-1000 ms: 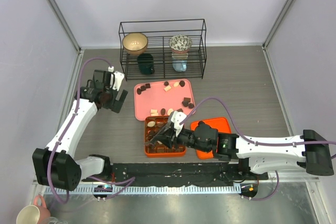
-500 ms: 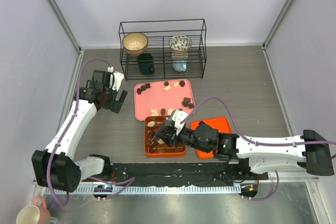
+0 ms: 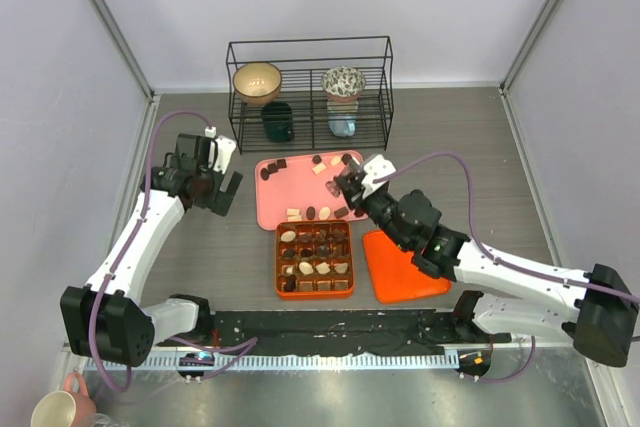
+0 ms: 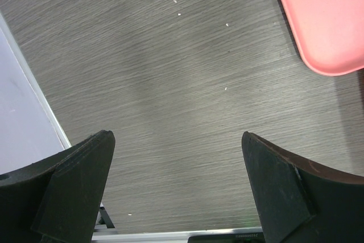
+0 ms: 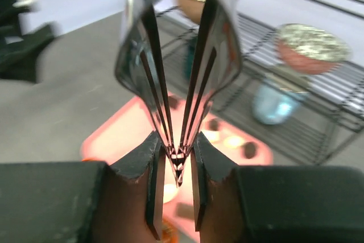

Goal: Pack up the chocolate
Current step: Place the fake chocolate in the packing box.

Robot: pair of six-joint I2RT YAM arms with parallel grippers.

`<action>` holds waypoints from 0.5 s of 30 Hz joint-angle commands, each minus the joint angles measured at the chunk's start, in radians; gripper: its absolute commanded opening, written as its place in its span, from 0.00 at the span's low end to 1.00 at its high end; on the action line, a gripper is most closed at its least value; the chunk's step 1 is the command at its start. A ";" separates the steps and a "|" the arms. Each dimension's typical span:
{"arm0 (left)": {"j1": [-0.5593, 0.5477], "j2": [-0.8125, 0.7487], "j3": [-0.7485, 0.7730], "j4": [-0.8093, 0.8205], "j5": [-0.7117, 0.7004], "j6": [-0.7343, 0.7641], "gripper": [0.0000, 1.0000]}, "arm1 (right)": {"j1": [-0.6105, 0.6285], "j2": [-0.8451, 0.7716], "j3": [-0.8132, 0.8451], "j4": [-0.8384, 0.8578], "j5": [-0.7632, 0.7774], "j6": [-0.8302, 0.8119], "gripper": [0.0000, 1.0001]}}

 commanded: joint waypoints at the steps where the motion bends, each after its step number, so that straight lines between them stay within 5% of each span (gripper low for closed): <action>1: 0.003 -0.022 0.036 0.010 -0.003 -0.001 1.00 | -0.141 0.074 -0.001 0.214 -0.021 -0.050 0.17; 7: 0.006 -0.017 0.036 0.014 -0.006 0.003 1.00 | -0.287 0.244 0.011 0.372 -0.061 -0.033 0.16; 15: 0.005 -0.016 0.034 0.019 -0.012 0.012 1.00 | -0.342 0.381 0.034 0.454 -0.061 -0.009 0.34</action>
